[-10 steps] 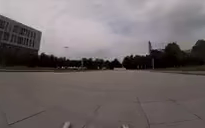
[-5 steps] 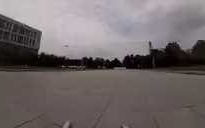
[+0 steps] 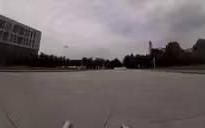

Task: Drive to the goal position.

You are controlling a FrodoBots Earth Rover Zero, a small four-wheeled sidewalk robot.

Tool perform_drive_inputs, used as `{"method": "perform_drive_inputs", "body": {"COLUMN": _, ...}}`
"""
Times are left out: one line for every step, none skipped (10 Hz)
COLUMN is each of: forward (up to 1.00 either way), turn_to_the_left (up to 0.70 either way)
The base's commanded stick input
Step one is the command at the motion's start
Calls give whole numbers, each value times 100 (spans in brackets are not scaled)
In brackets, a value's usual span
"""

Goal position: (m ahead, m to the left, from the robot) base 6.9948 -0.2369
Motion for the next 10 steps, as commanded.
{"method": "perform_drive_inputs", "body": {"forward": 70, "turn_to_the_left": 0}}
{"method": "perform_drive_inputs", "body": {"forward": 70, "turn_to_the_left": 0}}
{"method": "perform_drive_inputs", "body": {"forward": 70, "turn_to_the_left": 0}}
{"method": "perform_drive_inputs", "body": {"forward": 70, "turn_to_the_left": 0}}
{"method": "perform_drive_inputs", "body": {"forward": 70, "turn_to_the_left": 0}}
{"method": "perform_drive_inputs", "body": {"forward": 70, "turn_to_the_left": 0}}
{"method": "perform_drive_inputs", "body": {"forward": 70, "turn_to_the_left": 0}}
{"method": "perform_drive_inputs", "body": {"forward": 70, "turn_to_the_left": 0}}
{"method": "perform_drive_inputs", "body": {"forward": 70, "turn_to_the_left": 0}}
{"method": "perform_drive_inputs", "body": {"forward": 70, "turn_to_the_left": 0}}
